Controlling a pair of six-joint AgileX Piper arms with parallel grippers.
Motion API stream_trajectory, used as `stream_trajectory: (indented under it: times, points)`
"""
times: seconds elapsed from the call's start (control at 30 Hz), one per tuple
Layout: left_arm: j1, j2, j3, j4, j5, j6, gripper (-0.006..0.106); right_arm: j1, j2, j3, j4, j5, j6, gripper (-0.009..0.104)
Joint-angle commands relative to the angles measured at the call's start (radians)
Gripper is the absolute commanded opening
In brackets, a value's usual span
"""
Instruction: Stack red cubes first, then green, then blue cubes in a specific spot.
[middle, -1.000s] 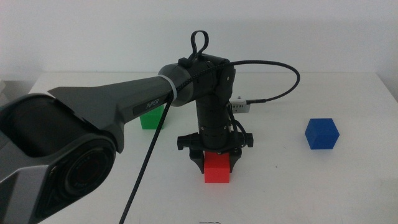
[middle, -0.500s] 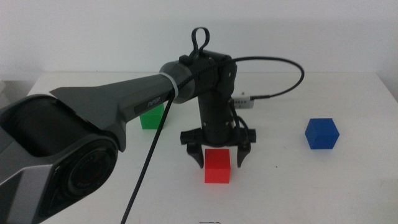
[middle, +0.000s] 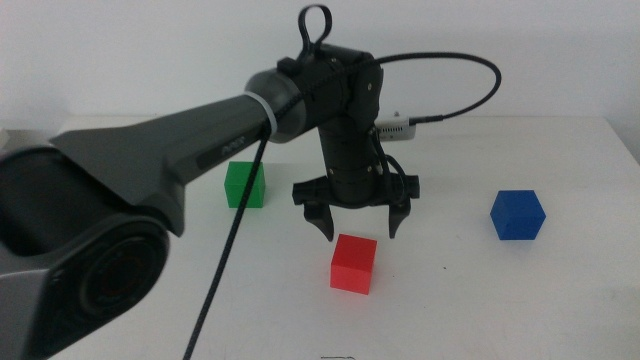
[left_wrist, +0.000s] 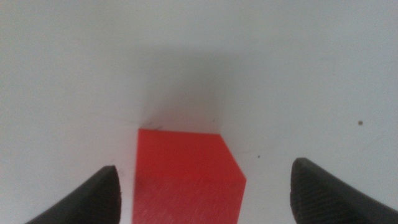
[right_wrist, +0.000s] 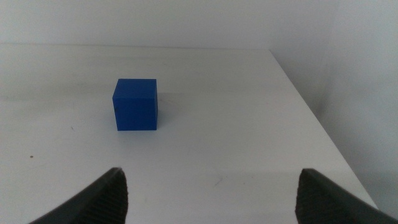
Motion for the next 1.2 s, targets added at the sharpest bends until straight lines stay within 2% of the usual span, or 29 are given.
stream_trajectory:
  times: [0.0, 0.33, 0.53, 0.63, 0.93, 1.17]
  points:
    - [-0.006, -0.102, -0.009, 0.014, 0.094, -0.013, 0.093, -0.007, -0.014, -0.009, -0.016, -0.078, -0.013, 0.094]
    - [0.014, -0.298, 0.024, 0.121, 0.094, 0.003, 0.093, -0.007, -0.014, -0.009, -0.016, -0.078, -0.013, 0.094]
    - [0.038, -0.402, 0.024, 0.291, 0.093, 0.007, 0.093, -0.007, -0.014, -0.009, -0.016, -0.078, -0.013, 0.094]
    - [0.073, -0.415, 0.024, 0.335, 0.093, 0.016, 0.093, -0.007, -0.014, -0.009, -0.016, -0.078, -0.013, 0.094]
    - [0.244, -0.351, 0.023, 0.301, 0.060, 0.113, 0.093, -0.007, -0.015, -0.009, -0.016, -0.077, -0.013, 0.094]
    - [0.330, -0.232, 0.023, 0.179, -0.069, 0.203, 0.093, -0.007, -0.015, -0.009, -0.016, -0.077, -0.013, 0.094]
